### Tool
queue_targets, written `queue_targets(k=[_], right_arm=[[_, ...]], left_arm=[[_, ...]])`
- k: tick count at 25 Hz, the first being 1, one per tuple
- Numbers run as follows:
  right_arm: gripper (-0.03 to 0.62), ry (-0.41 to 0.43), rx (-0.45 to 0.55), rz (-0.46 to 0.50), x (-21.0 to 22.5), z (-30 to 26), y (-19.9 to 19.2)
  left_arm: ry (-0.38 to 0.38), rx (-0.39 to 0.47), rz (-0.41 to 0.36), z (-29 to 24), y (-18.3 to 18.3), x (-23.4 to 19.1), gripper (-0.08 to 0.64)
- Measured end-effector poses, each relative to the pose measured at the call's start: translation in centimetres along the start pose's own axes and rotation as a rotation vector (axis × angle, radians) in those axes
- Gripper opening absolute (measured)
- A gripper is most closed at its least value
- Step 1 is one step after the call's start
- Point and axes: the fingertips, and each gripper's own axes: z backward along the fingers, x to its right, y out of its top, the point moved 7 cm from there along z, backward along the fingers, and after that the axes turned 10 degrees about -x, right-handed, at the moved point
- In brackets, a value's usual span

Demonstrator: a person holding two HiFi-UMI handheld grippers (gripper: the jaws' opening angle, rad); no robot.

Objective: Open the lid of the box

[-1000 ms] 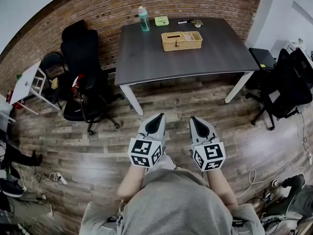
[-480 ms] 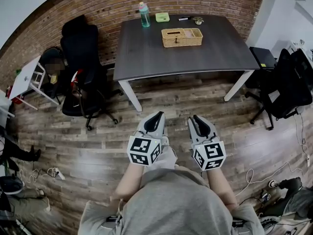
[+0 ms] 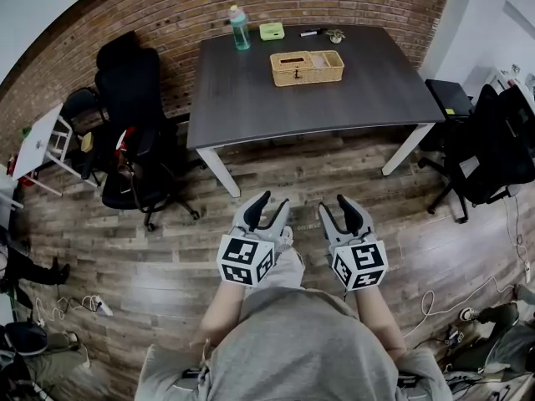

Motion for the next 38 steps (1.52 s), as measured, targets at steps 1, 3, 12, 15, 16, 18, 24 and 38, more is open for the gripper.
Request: queue_targets(k=[1,3,12,15,16,18,24,38], right_arm=[[0.185,0.001,-0.001,-0.002,0.5,-0.6,0.2],[0.210,0.006,-0.001,-0.004,1.4,-1.9,0.7],[0.252,0.011,-0.010,-0.014,5.4,-9.3,4.0],[0.252,0.022,-0.016,-0.025,6.5,-12.1,5.4],[0.252,0.023,-0.016,-0.028,6.9,-13.0,5.9],[0.252,0.019,-0.015,-0.032,7.7,-14.8,6.8],[0.252,-0.003,-0.028,-0.021,9.6,-20.2,9.2],[0.252,-0.047,-0.034,-0.029,12.9,-29.7,12.4]], left_arm=[[0.002,0.002,0.000,-0.6,0.2,-0.4,0.181],[0.007,0.008,0.004,-1.8,0.7,-1.2,0.195],[0.049,-0.003,0.021,-7.8,3.5,-6.6,0.202],[0.051,-0.006,0.040,-9.8,4.7,-8.7,0.202],[0.046,-0.008,0.041,-10.5,5.2,-9.4,0.202],[0.038,-0.013,0.039,-11.9,6.0,-10.8,0.202],[0.016,-0.024,0.035,-16.1,8.4,-14.8,0.202],[-0.040,-0.072,0.003,-24.1,11.5,-21.9,0.206]])
